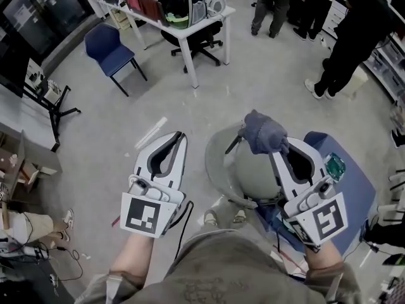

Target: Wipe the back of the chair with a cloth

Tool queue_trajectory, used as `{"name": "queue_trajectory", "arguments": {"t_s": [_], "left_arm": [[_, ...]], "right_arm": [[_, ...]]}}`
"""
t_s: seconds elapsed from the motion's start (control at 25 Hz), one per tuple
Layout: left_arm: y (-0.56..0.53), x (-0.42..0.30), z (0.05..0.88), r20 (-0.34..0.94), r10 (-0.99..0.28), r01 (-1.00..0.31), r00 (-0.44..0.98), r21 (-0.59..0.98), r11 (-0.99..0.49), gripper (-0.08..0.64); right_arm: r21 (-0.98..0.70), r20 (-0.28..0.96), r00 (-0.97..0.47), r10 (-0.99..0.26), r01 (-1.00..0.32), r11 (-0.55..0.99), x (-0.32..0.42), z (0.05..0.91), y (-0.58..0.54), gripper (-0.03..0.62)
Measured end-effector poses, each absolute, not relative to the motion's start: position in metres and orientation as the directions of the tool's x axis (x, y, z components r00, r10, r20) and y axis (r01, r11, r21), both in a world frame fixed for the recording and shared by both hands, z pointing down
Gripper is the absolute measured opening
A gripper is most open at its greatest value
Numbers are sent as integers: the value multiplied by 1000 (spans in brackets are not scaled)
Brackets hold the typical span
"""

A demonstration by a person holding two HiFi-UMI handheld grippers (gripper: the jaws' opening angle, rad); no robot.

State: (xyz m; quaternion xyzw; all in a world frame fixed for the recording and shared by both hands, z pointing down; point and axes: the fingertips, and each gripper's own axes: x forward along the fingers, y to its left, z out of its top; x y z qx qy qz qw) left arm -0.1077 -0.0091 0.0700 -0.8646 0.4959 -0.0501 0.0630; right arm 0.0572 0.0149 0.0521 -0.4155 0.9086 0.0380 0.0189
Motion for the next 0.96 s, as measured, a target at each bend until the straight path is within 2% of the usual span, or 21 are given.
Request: {"name": "queue_trajectory", "arguments": {"t_s": [0.24, 0.48, 0.96], "left_arm": [[2, -97, 85, 59, -857, -842, 512, -164, -514, 31], [10, -88, 101, 93, -845, -831, 526, -152, -535, 31], [12, -80, 103, 101, -836, -825, 540, -132, -549, 31]], "right_arm": [[32, -14, -620, -785, -784, 619, 69, 78, 26, 63], [-57, 37, -598, -801, -801, 596, 81, 105, 32, 63], [-81, 14, -587, -810, -808, 584, 89, 101, 28, 63]]}}
